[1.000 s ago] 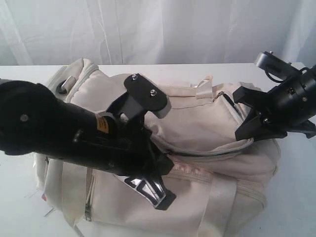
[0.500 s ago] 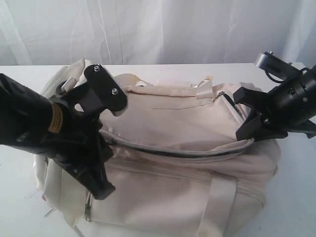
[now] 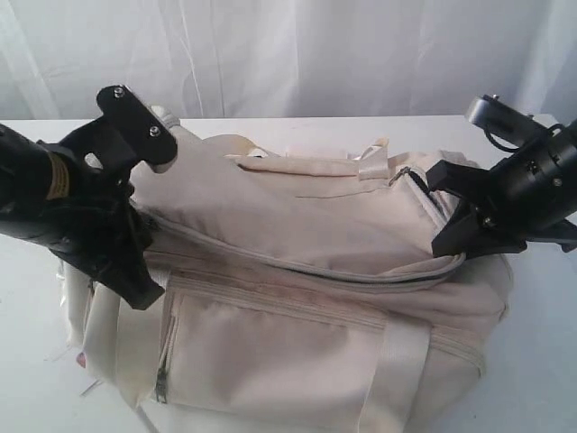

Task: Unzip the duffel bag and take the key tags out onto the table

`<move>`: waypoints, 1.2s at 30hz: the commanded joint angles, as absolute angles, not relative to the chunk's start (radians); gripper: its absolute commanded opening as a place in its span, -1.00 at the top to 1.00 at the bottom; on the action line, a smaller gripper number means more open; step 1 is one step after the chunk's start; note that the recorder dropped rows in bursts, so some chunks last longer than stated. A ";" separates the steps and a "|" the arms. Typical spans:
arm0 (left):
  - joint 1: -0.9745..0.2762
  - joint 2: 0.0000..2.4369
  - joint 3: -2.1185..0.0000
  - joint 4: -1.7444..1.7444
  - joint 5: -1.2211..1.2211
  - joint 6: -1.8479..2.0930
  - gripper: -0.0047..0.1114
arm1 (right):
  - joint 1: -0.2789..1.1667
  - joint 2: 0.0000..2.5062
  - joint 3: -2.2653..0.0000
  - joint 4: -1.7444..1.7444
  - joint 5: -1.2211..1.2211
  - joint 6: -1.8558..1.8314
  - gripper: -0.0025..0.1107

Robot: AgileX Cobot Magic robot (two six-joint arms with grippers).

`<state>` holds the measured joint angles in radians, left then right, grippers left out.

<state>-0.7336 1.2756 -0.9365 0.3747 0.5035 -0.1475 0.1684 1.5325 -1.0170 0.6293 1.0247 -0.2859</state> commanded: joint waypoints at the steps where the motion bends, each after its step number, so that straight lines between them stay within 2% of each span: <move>1: -0.720 1.246 -0.938 0.452 0.556 -0.159 0.92 | 0.156 1.527 -1.026 0.613 1.015 -0.284 0.96; 7: -0.720 1.201 -0.938 0.619 0.700 -0.161 0.92 | 0.156 1.527 -1.026 0.613 1.015 -0.284 0.96; 13: -0.720 1.201 -0.938 0.725 0.625 -0.161 0.92 | 0.156 1.527 -1.026 0.609 1.015 -0.284 0.96; 20: -0.720 1.201 -0.938 0.614 0.543 -0.157 0.92 | 0.156 1.527 -1.026 0.746 1.035 -0.590 0.96; 26: -0.720 1.201 -0.938 0.459 0.615 0.012 0.92 | 0.156 1.526 -1.026 0.923 1.122 -0.751 0.96; 33: -0.720 1.198 -0.938 0.393 0.689 0.114 0.92 | 0.156 1.526 -1.060 0.914 1.149 -0.899 0.95; 36: -0.720 1.198 -0.938 0.393 0.687 0.114 0.92 | 0.156 1.526 -1.074 0.894 1.176 -0.912 0.83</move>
